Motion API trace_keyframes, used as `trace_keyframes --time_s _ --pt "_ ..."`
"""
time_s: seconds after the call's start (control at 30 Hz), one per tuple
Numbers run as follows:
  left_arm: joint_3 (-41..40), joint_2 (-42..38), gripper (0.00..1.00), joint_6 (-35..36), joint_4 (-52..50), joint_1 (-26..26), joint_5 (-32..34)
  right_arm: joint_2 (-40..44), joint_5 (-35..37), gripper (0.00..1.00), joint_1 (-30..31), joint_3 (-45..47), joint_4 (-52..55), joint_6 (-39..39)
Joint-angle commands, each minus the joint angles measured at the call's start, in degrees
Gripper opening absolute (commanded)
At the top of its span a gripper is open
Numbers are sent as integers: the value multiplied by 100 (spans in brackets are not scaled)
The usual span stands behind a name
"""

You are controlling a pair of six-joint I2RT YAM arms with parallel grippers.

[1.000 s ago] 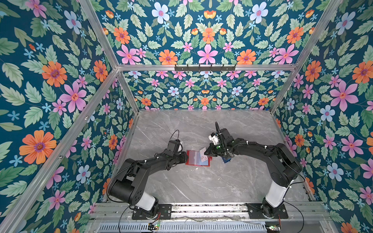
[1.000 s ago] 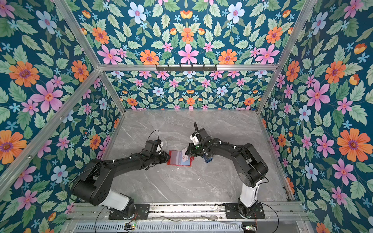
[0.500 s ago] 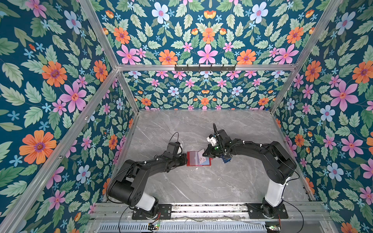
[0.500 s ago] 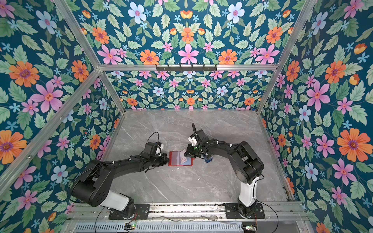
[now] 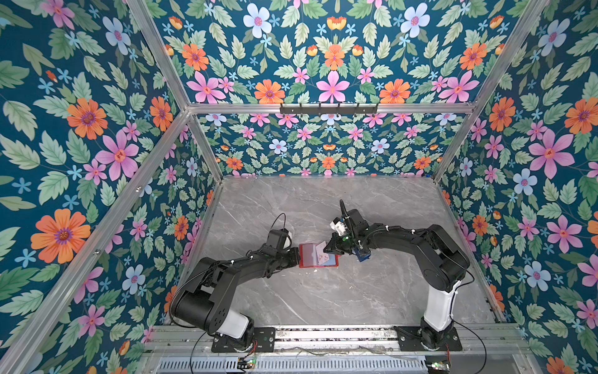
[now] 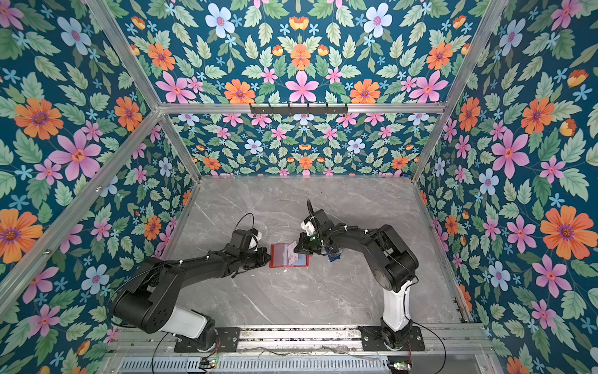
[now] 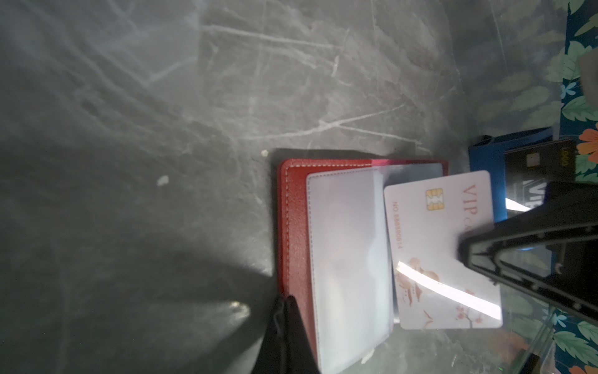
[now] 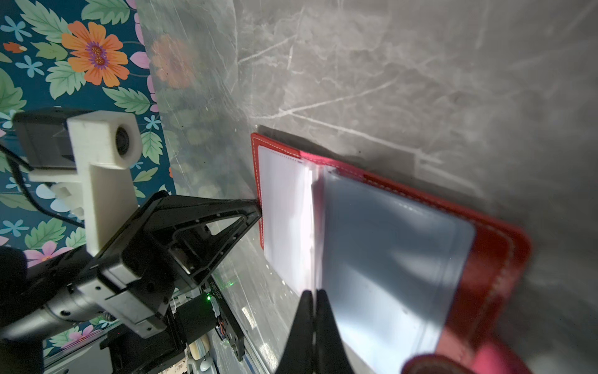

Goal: Insert credit cards into a card holder
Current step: Insert the credit card into the card slot.

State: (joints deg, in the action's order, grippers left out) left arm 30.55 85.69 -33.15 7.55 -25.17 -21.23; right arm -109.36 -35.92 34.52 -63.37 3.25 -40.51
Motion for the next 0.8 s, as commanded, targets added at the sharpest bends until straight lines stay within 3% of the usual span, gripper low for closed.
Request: trace_keyframes --time_s 0.0,0.77 --pt "12 32 0 -26 18 -2 -21 -40 -102 0 19 -42 -117 -87" --pt "-127 -6 0 -149 97 -13 32 -184 22 0 24 321 -923 -386"
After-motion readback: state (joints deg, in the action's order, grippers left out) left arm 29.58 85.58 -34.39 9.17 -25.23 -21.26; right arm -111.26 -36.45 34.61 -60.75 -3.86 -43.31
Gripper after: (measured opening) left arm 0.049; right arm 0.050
